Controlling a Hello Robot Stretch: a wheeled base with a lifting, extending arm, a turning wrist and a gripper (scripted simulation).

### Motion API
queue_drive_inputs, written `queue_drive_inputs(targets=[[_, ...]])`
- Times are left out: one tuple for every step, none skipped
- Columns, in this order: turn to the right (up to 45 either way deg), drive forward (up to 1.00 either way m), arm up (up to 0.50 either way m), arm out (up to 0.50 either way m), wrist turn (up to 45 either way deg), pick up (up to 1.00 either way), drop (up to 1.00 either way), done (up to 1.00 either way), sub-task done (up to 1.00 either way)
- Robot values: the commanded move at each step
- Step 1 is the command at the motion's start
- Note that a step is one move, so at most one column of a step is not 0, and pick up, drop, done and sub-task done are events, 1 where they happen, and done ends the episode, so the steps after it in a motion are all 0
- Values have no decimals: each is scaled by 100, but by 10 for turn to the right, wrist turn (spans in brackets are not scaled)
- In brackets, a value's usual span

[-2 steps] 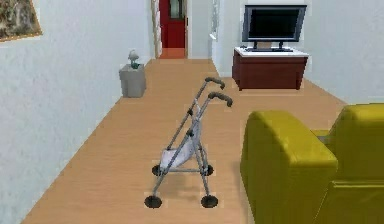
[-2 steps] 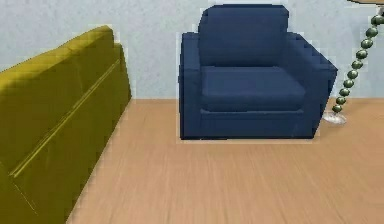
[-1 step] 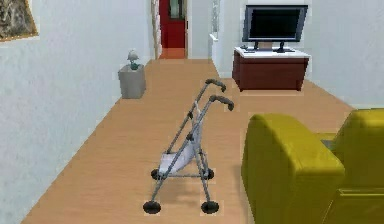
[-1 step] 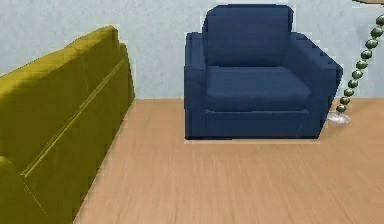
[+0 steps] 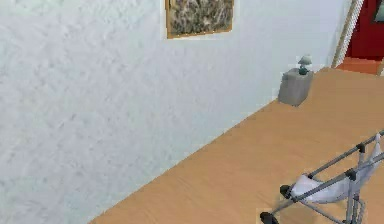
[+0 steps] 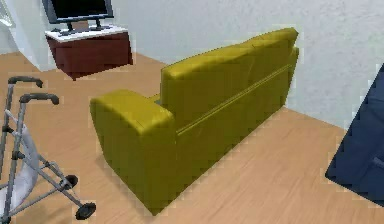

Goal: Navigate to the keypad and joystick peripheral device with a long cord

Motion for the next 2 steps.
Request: queue_drive_inputs(targets=[[0,100,0,0,0,0,0,0,0],[-450,0,0,0,0,0,0,0,0]])
